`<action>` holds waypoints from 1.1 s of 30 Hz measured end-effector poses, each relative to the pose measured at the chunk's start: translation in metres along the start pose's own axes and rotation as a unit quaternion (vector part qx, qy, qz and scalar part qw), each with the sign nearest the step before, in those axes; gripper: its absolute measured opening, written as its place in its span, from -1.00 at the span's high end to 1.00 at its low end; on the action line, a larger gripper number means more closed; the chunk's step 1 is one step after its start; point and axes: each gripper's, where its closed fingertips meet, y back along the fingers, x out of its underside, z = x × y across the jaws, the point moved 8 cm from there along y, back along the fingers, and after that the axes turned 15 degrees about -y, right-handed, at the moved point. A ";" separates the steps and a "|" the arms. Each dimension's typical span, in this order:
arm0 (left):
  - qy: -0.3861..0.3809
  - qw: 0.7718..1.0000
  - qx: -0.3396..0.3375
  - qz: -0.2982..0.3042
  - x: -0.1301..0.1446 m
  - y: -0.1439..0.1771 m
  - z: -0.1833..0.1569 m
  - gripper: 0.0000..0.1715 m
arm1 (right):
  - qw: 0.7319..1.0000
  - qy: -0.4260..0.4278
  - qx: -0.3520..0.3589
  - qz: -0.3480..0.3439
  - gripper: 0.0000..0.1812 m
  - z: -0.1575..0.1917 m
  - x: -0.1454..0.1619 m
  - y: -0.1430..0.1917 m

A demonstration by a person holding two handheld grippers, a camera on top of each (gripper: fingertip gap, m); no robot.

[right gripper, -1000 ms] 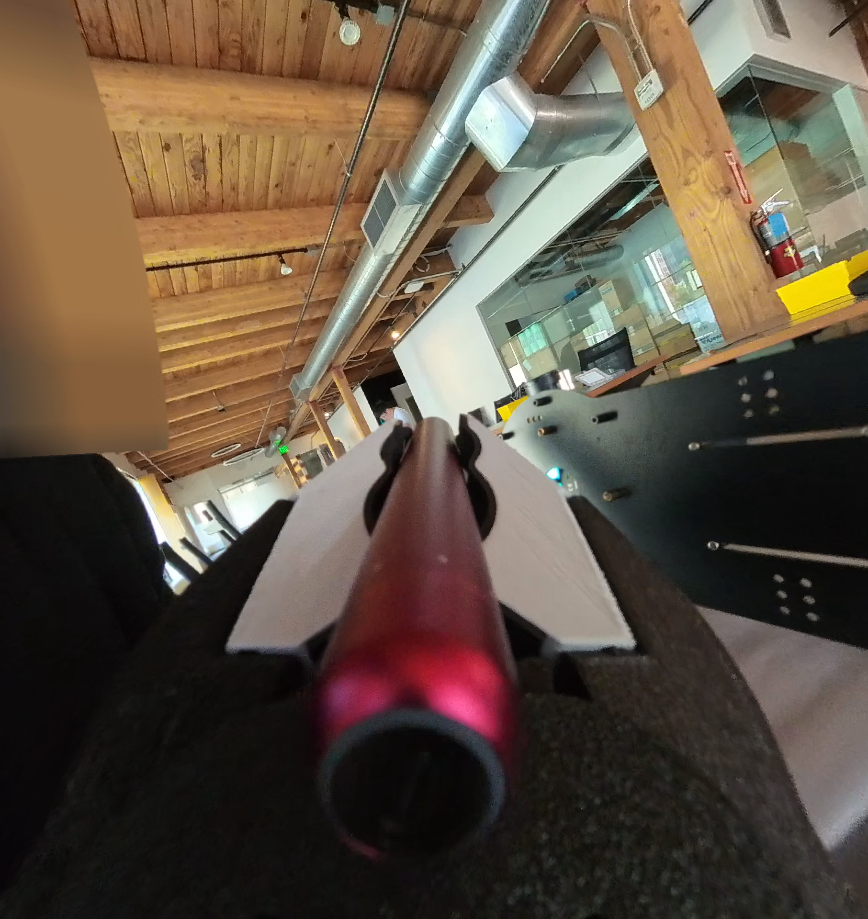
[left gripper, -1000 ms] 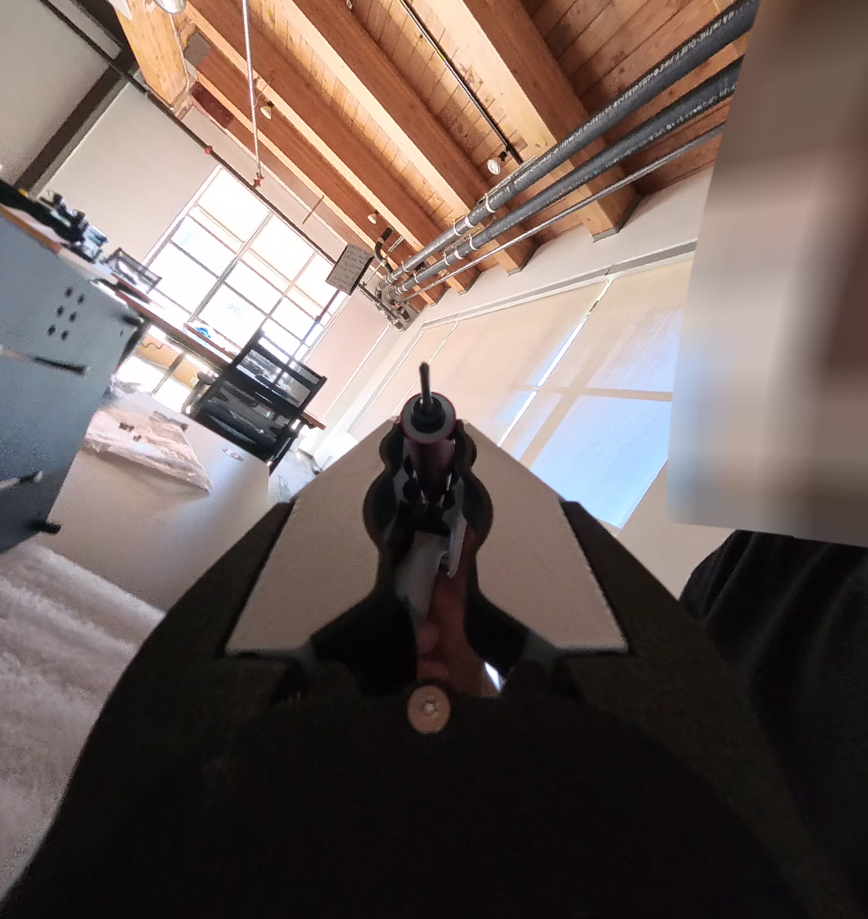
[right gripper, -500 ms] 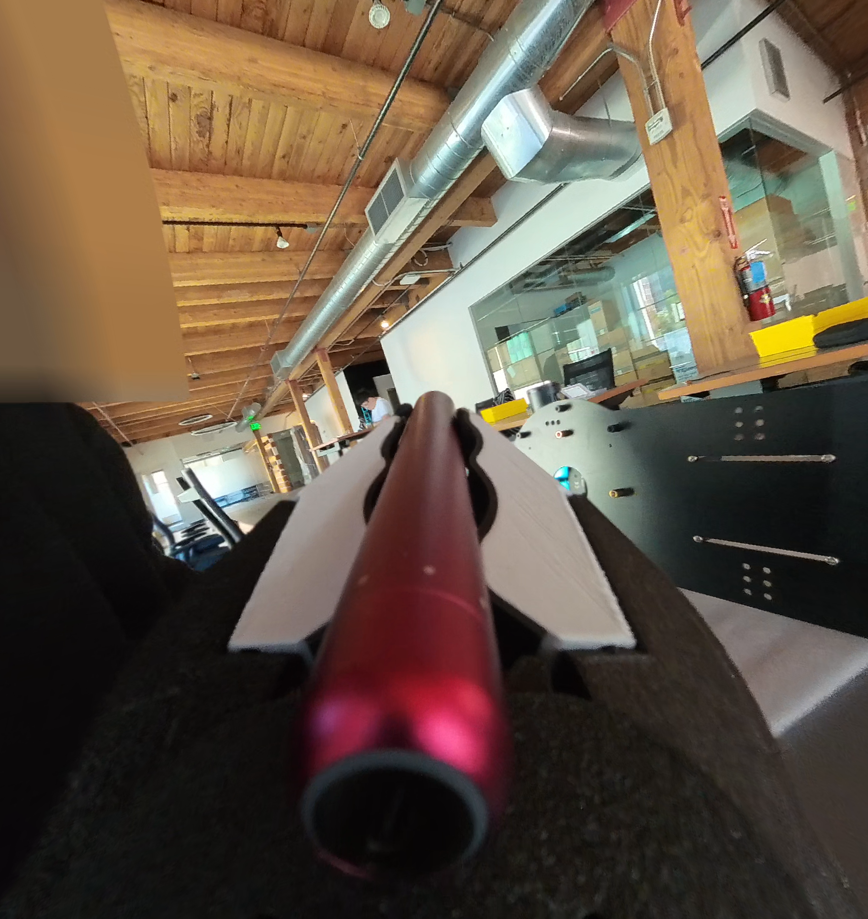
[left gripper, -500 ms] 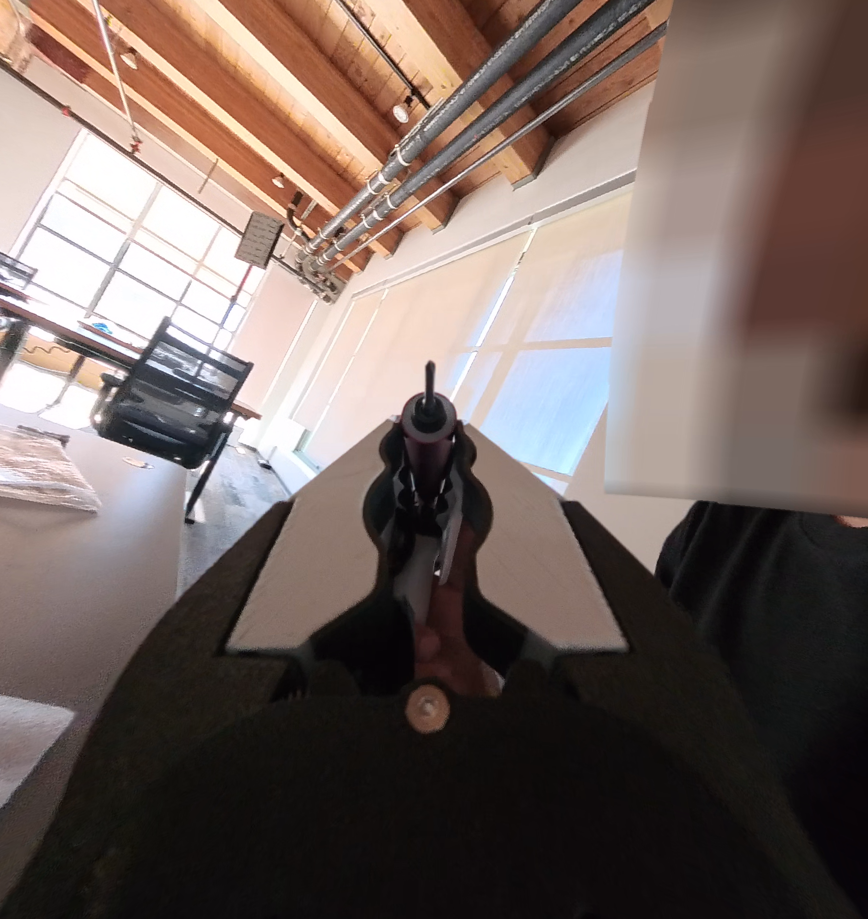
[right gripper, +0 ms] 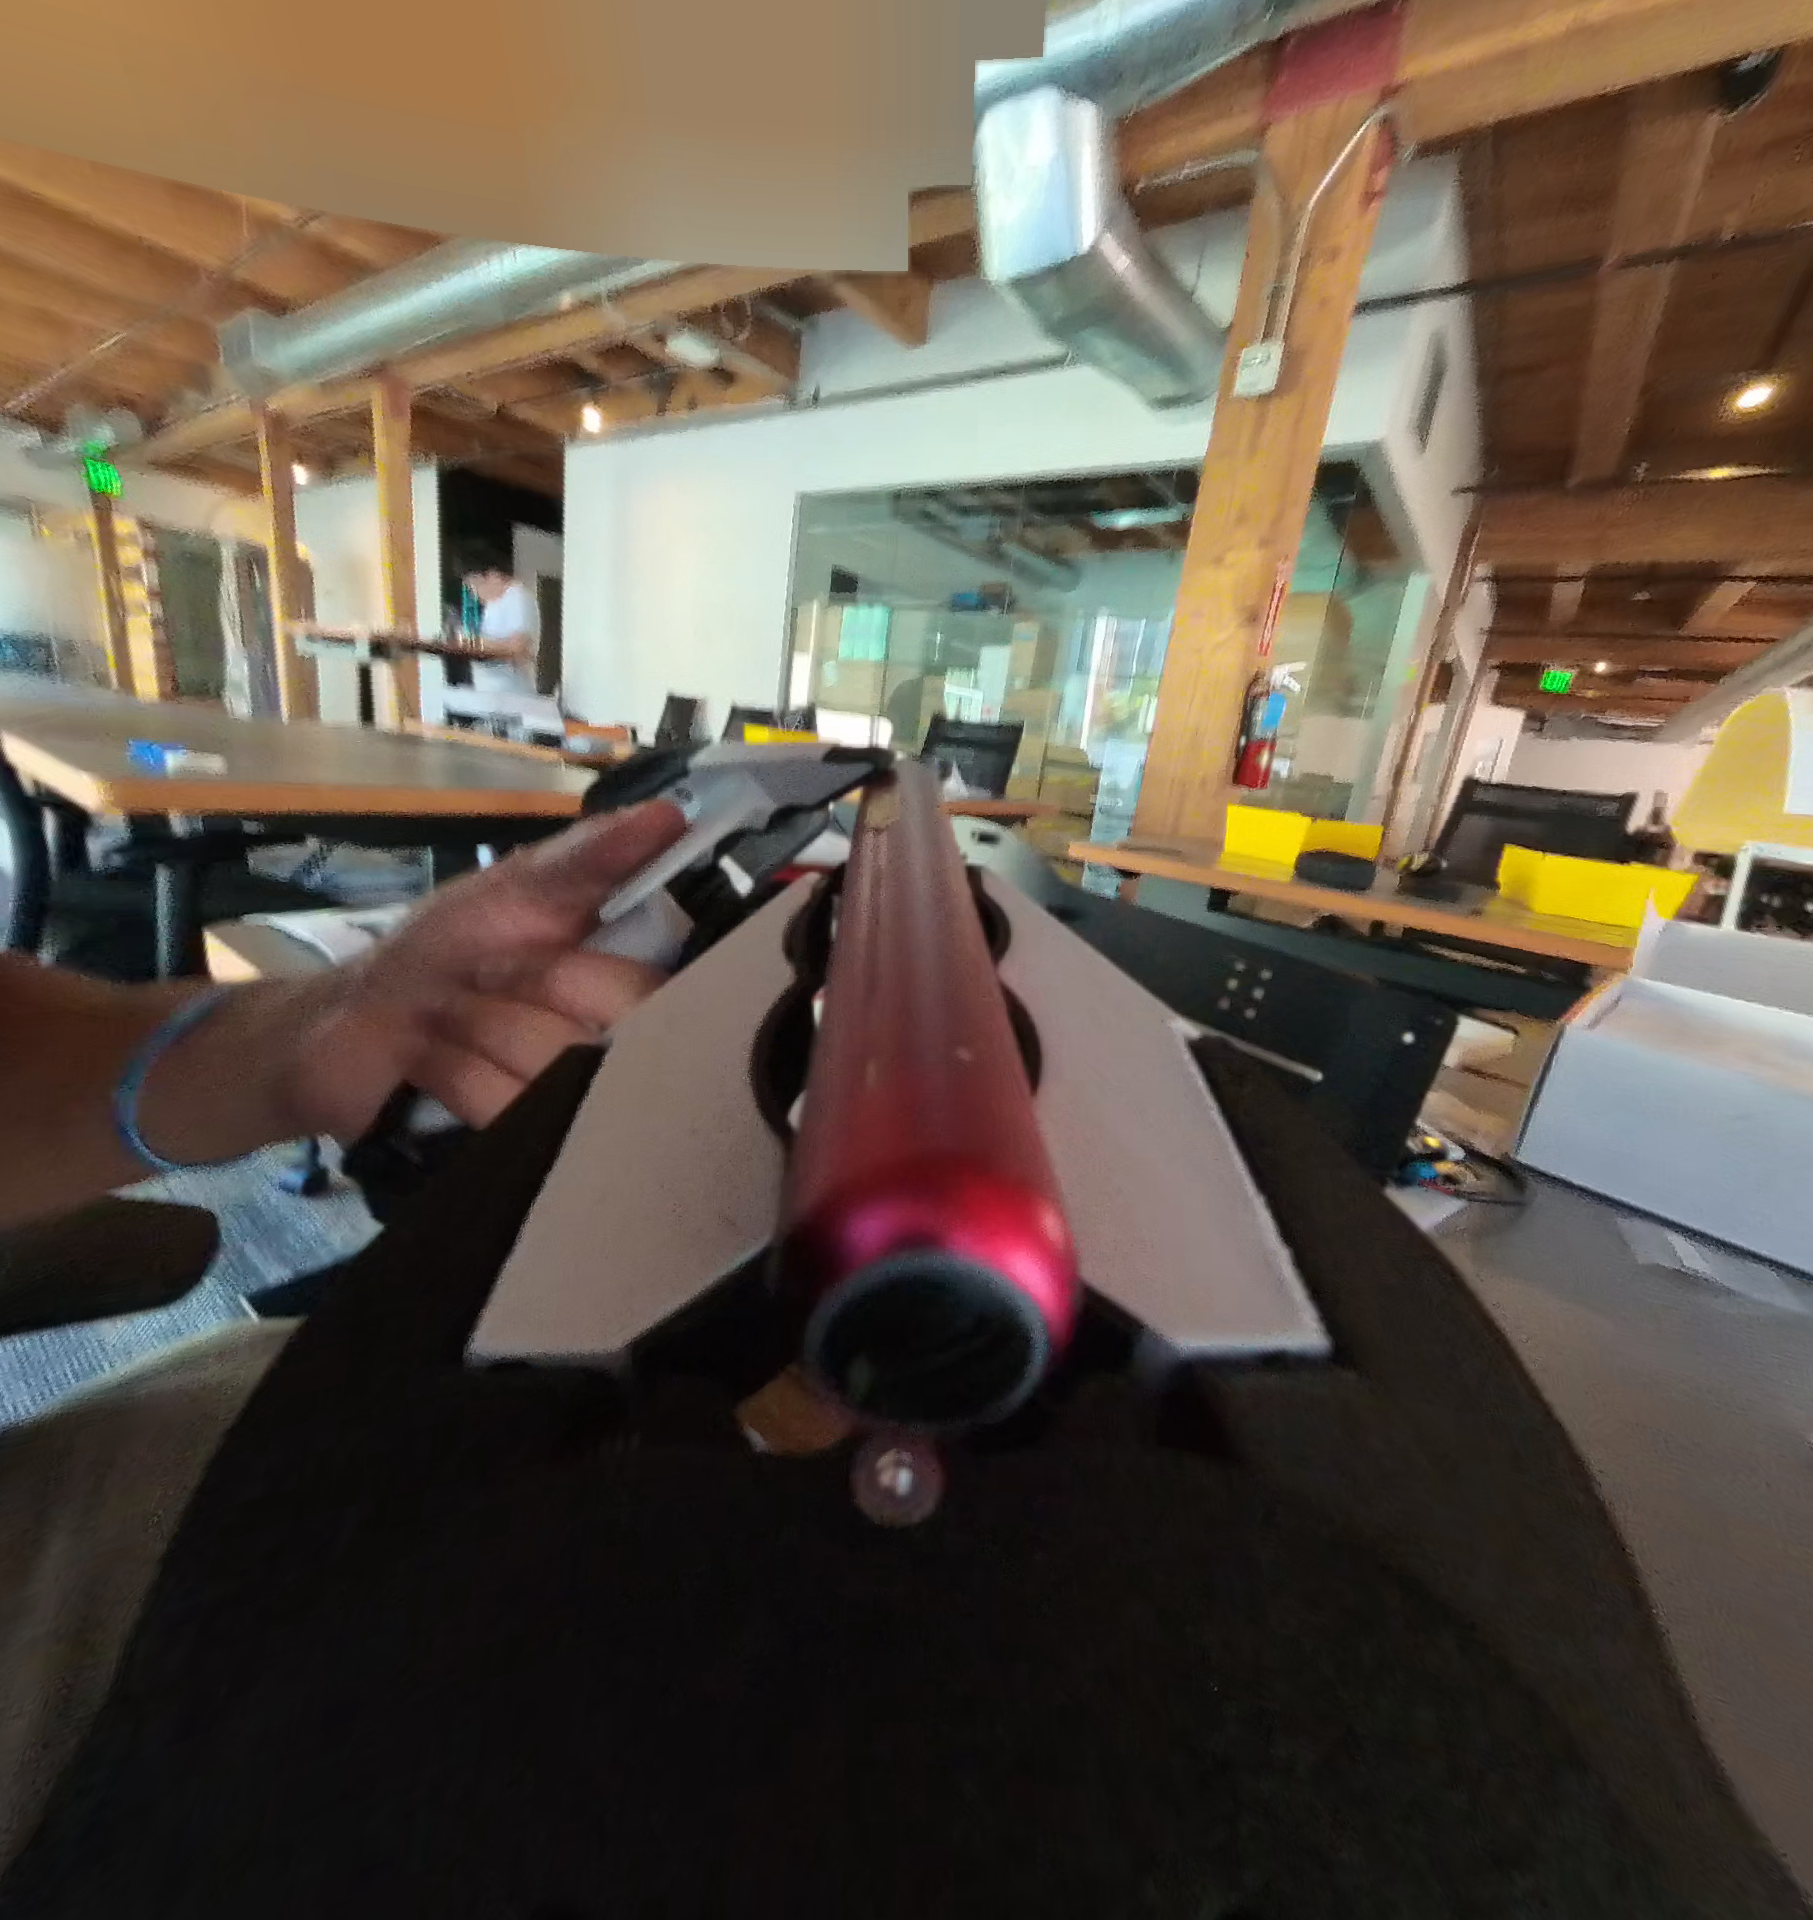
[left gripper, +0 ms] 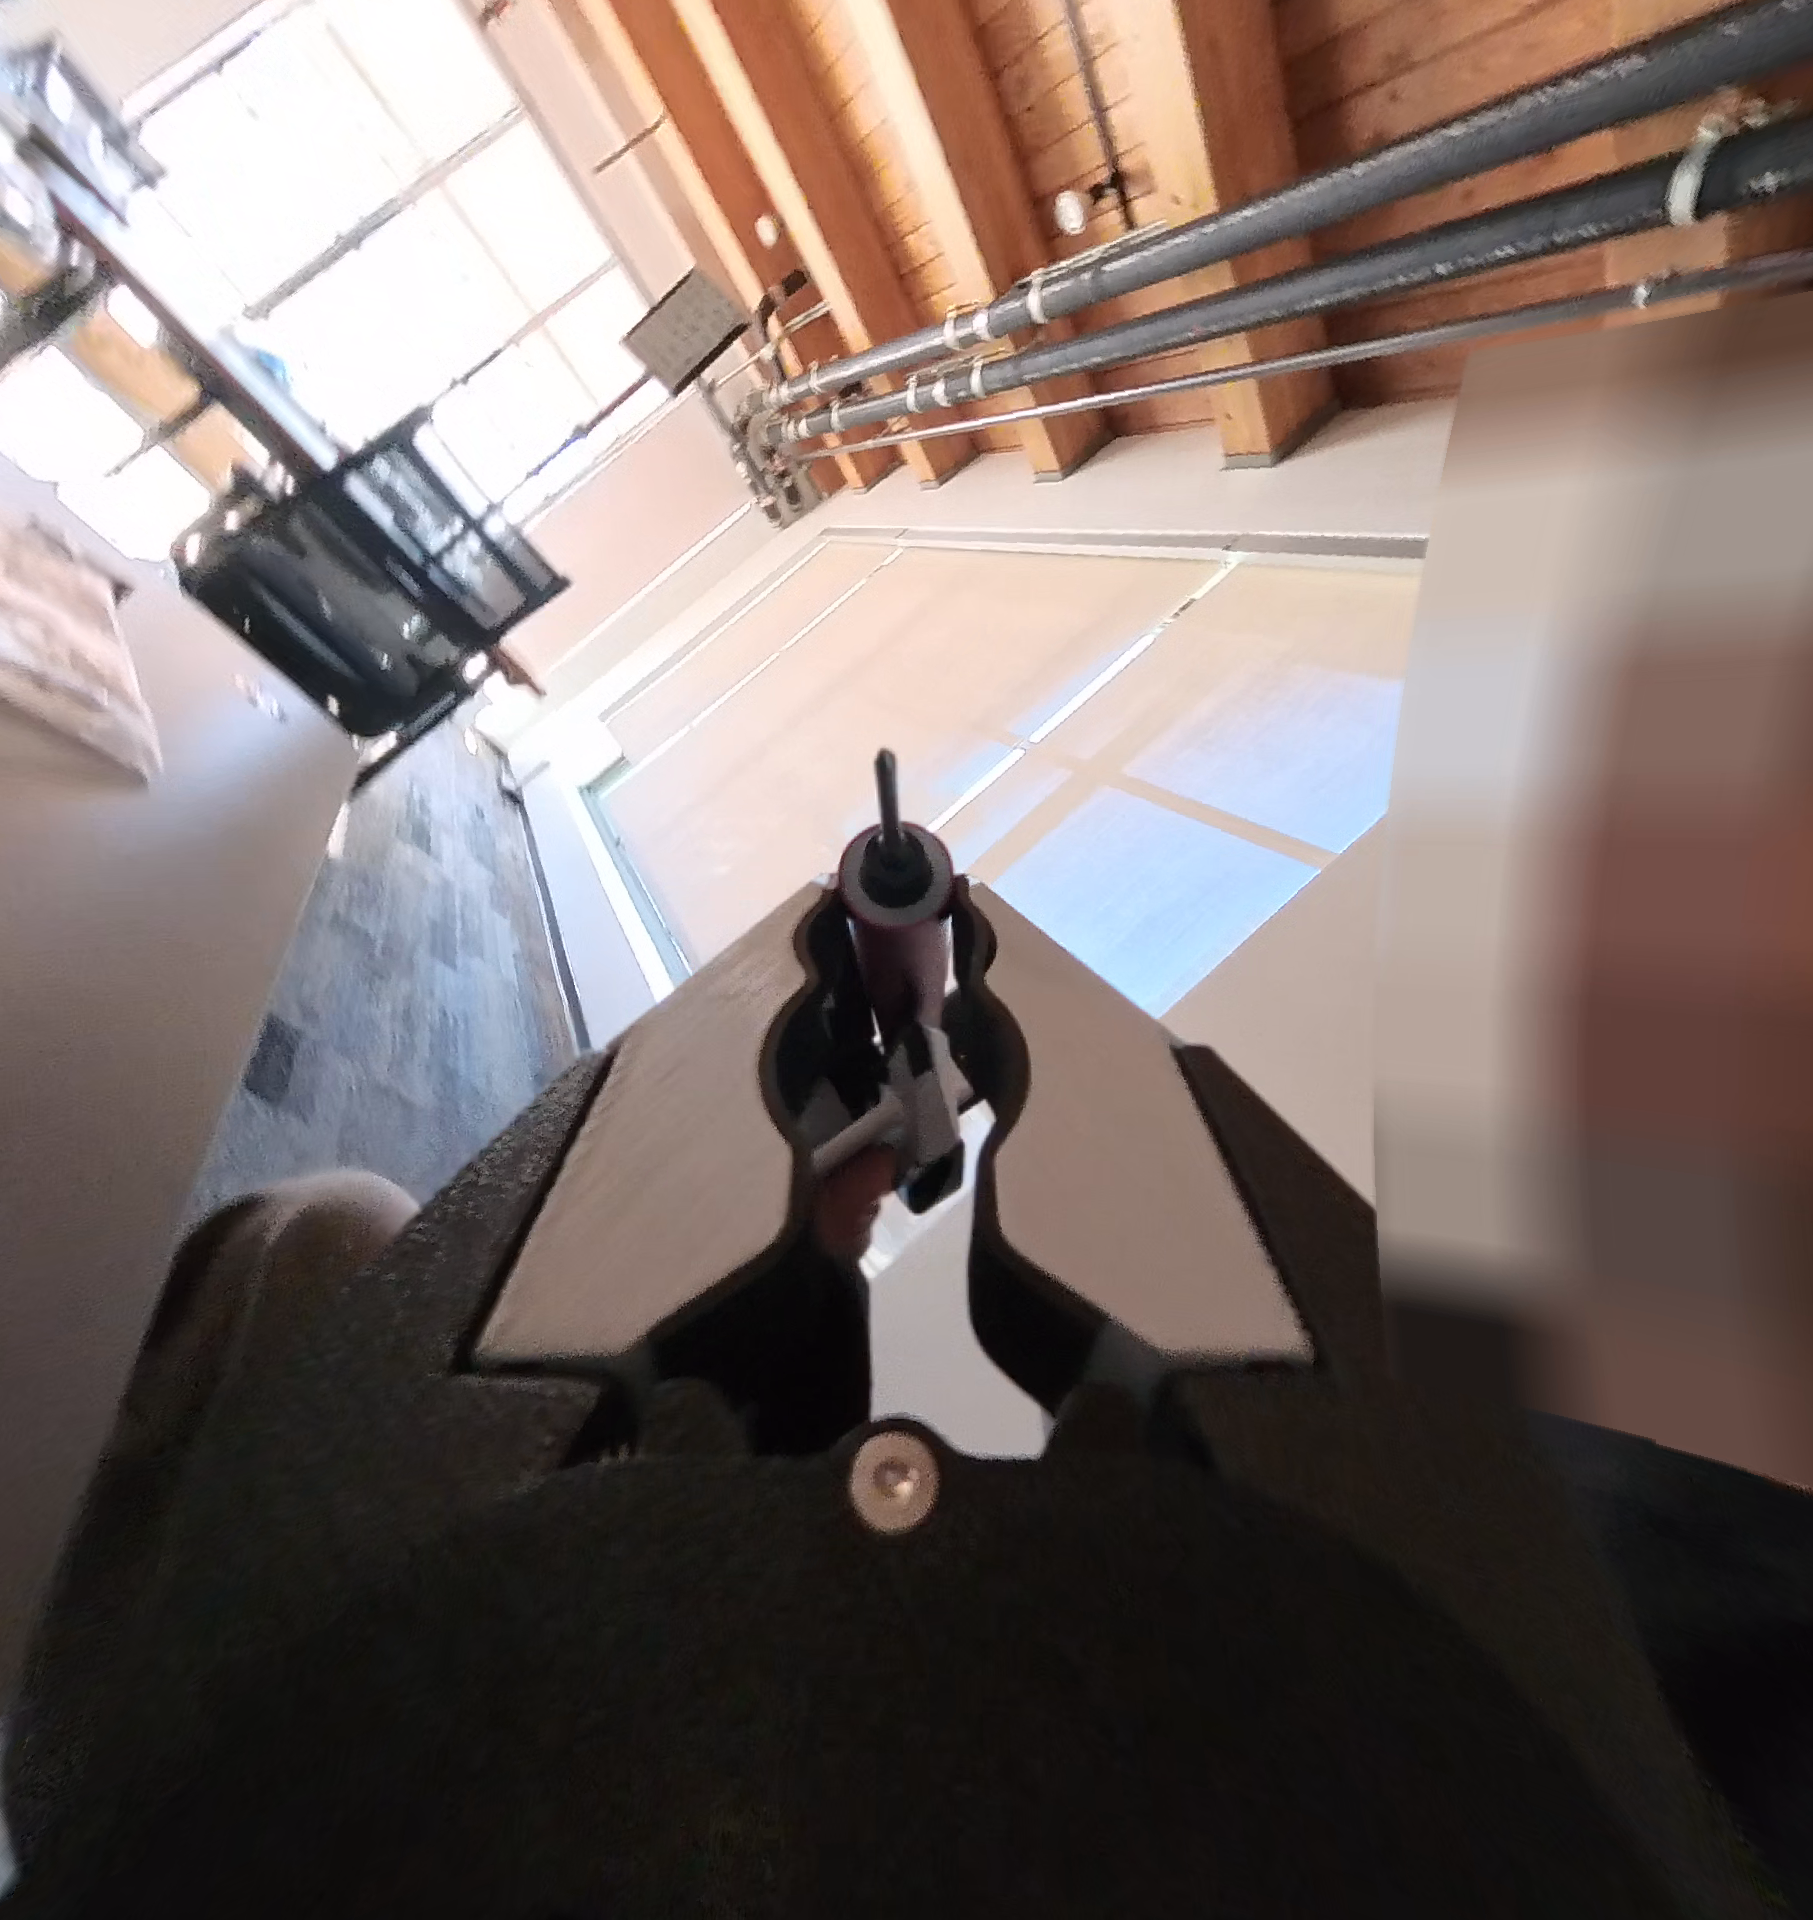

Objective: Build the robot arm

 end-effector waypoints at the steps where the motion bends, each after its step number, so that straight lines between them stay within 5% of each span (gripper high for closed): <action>1: 0.026 1.000 -0.008 0.011 0.003 0.000 -0.001 0.80 | 1.000 0.019 0.013 0.006 0.73 0.002 0.002 -0.003; 6: 0.179 0.982 -0.053 0.040 0.016 0.010 0.000 0.78 | 0.985 0.166 0.035 -0.020 0.70 0.023 0.005 -0.010; 11: 0.223 0.967 -0.106 0.058 0.010 0.026 -0.011 0.78 | 0.954 0.295 0.041 0.025 0.78 0.043 0.015 -0.021; 15: 0.139 0.986 -0.084 0.045 -0.001 0.033 -0.023 0.74 | 0.982 0.186 0.017 -0.018 0.79 0.049 0.007 -0.034; 17: 0.097 0.994 -0.050 0.015 -0.001 0.037 -0.027 0.49 | 0.995 0.082 -0.031 -0.043 0.79 0.051 0.005 -0.040; 20: 0.042 0.999 0.011 -0.009 0.005 0.041 -0.034 0.75 | 0.994 -0.036 -0.076 -0.065 0.81 0.054 0.006 -0.049; 27: -0.043 0.999 0.007 0.001 0.008 0.049 -0.043 0.75 | 0.987 -0.087 -0.097 -0.091 0.79 0.059 0.005 -0.053; 33: -0.010 0.997 0.064 -0.038 0.013 0.057 -0.042 0.70 | 0.982 -0.105 -0.107 -0.113 0.80 0.060 0.005 -0.052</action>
